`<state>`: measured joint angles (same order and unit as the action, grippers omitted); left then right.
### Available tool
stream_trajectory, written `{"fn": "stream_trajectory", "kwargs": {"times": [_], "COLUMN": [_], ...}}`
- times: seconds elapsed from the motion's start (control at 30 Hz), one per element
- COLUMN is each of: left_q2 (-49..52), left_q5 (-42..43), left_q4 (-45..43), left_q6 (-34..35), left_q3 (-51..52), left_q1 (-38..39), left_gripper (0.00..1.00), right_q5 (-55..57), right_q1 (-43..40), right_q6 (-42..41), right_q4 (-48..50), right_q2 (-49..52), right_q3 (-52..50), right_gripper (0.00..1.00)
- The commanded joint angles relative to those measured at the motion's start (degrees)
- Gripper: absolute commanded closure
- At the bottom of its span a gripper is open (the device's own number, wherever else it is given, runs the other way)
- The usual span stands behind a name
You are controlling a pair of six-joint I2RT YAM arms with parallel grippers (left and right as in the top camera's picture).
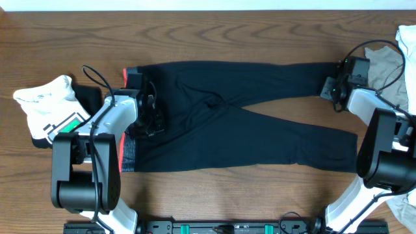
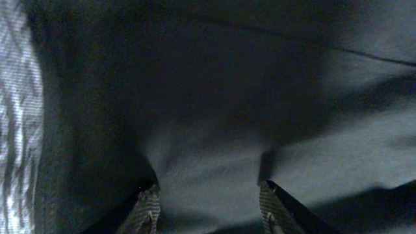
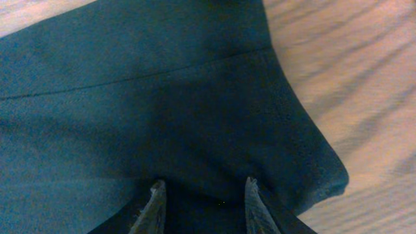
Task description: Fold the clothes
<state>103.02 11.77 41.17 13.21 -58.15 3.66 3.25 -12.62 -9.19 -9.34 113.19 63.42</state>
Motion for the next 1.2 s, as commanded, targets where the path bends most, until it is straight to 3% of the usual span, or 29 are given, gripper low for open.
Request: {"fn": "stream_trajectory", "kwargs": {"times": [0.0, 0.27, 0.47, 0.73, 0.97, 1.03, 1.07, 1.1, 1.17], "left_q2": [2.54, 2.54, 2.21, -3.58, -17.51, -22.03, -24.52, -25.64, -28.63], "left_q5": [-1.51, -2.60, -2.62, -3.87, -3.89, -3.89, -3.89, -3.89, -5.55], "left_q4": [2.21, 2.19, -0.11, 0.61, 3.06, 5.07, 6.86, 7.89, 11.43], "left_q6": [-0.55, -1.62, -2.75, -2.73, -2.73, -2.71, -2.69, -2.62, 1.64], "left_q3": [5.16, 8.22, 6.86, 1.55, 1.11, 1.11, 1.14, 1.14, 1.36], "left_q1": [0.17, 0.17, 0.17, 0.17, 0.17, 0.17, 0.17, 0.17, 0.17], "left_gripper": [0.47, 0.47, 0.47, 0.42, 0.38, 0.32, 0.18, 0.11, 0.06], "right_q5": [4.48, 3.74, 1.92, 2.32, 1.31, 0.81, 0.81, 0.79, 0.74], "right_q1": [-2.08, -2.10, -2.05, -1.99, -1.95, -1.95, -1.95, -1.95, -1.92], "right_q6": [-0.35, -0.35, -0.37, -0.55, -3.04, -4.07, -4.72, -5.64, -7.34], "right_q4": [-1.73, -0.81, -3.02, -10.25, -24.41, -29.77, -33.16, -35.41, -40.33], "right_q2": [2.69, 2.62, -0.52, -16.37, -31.98, -35.41, -37.09, -38.01, -39.69], "right_q3": [-1.97, -1.66, -1.53, -1.53, -1.53, -1.53, -1.53, -1.53, -1.55], "right_gripper": [0.59, 0.50, 0.33, 0.21, 0.10, 0.06, 0.05, 0.05, 0.04]}}
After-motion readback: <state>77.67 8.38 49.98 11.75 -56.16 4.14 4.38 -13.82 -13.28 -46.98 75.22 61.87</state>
